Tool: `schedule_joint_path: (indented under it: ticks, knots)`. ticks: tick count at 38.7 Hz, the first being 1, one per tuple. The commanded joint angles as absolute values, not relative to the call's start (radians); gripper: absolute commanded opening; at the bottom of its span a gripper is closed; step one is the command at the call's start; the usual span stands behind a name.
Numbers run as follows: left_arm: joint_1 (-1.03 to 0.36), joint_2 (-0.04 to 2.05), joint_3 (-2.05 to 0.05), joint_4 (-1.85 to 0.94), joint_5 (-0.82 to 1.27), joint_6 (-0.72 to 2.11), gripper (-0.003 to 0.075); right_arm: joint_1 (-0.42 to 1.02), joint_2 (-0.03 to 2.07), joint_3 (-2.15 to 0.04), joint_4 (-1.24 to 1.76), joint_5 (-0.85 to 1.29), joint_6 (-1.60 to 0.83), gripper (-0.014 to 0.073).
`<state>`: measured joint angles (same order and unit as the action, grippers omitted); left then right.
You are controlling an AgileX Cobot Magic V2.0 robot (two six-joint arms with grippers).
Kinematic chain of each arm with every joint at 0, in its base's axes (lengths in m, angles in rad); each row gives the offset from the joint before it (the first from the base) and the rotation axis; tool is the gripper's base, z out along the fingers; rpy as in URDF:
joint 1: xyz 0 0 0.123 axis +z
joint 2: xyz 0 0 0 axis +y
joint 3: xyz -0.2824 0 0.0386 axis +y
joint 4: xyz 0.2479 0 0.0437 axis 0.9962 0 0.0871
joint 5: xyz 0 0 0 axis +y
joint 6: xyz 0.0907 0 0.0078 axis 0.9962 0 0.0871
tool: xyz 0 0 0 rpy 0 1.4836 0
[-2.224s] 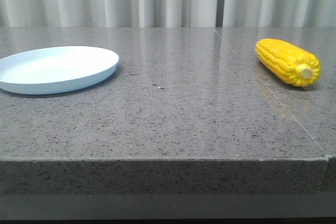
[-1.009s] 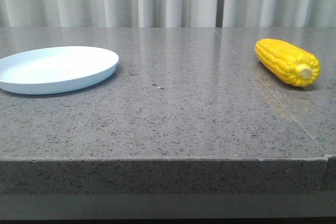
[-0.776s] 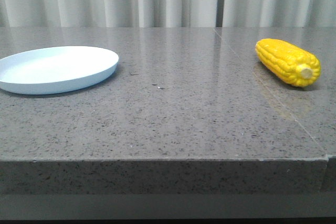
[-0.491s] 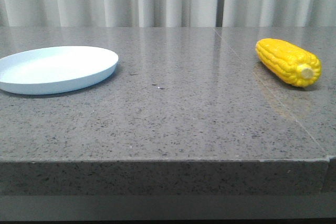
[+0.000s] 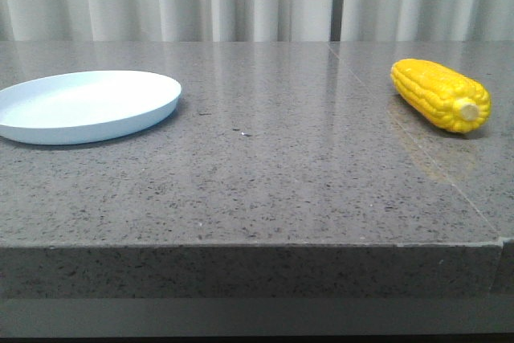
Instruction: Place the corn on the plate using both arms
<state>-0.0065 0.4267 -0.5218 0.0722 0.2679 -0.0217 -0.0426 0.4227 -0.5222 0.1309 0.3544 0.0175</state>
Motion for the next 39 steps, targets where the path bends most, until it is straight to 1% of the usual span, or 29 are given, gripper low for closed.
schedule_joint_path:
  ticks: [1, 5, 8, 9, 11, 14, 16, 17, 19, 21, 22, 24, 30, 36, 39]
  knots:
    - [-0.006, 0.449, -0.559, 0.085, 0.186, -0.028, -0.0020, -0.047, 0.462, -0.564, 0.132, 0.273, 0.012, -0.0066]
    - [-0.006, 0.450, -0.559, 0.085, 0.186, -0.028, -0.0019, -0.047, 0.459, -0.564, 0.132, 0.275, 0.012, -0.0054]
    - [-0.006, 0.450, -0.559, 0.087, 0.186, -0.028, 0.0008, -0.047, 0.459, -0.564, 0.132, 0.275, 0.012, 0.0013]
    - [-0.006, 0.450, -0.557, 0.087, 0.186, -0.028, 0.0036, -0.047, 0.459, -0.564, 0.132, 0.275, 0.012, 0.0053]
    - [-0.006, 0.450, -0.557, 0.087, 0.188, -0.028, 0.0122, -0.047, 0.459, -0.564, 0.132, 0.275, 0.012, 0.0153]
    - [-0.006, 0.450, -0.557, 0.087, 0.191, -0.028, 0.0298, -0.047, 0.459, -0.564, 0.132, 0.276, 0.012, 0.0310]
    - [-0.006, 0.450, -0.557, 0.087, 0.191, -0.028, 0.0446, -0.047, 0.459, -0.564, 0.132, 0.279, 0.012, 0.0423]
    - [-0.006, 0.450, -0.557, 0.087, 0.191, -0.028, 0.0516, -0.047, 0.459, -0.564, 0.132, 0.280, 0.012, 0.0463]
    - [-0.006, 0.450, -0.557, 0.087, 0.191, -0.028, 0.0619, -0.047, 0.459, -0.564, 0.132, 0.282, 0.012, 0.0554]
    - [-0.006, 0.450, -0.557, 0.087, 0.191, -0.028, 0.0690, -0.047, 0.459, -0.564, 0.132, 0.282, 0.012, 0.0616]
    - [-0.006, 0.450, -0.557, 0.087, 0.191, -0.028, 0.0706, -0.047, 0.459, -0.564, 0.132, 0.282, 0.012, 0.0643]
    - [-0.006, 0.450, -0.557, 0.087, 0.191, -0.028, 0.0685, -0.047, 0.459, -0.564, 0.132, 0.282, 0.012, 0.0664]
    - [-0.006, 0.450, -0.557, 0.087, 0.191, -0.028, 0.0635, -0.047, 0.459, -0.564, 0.132, 0.285, 0.012, 0.0661]
    - [-0.009, 0.465, -0.557, 0.081, 0.165, -0.028, 0.0605, -0.047, 0.459, -0.564, 0.132, 0.285, 0.012, 0.0661]
    - [-0.013, 0.510, -0.569, 0.081, 0.170, -0.028, 0.0600, -0.047, 0.459, -0.564, 0.132, 0.285, 0.012, 0.0661]
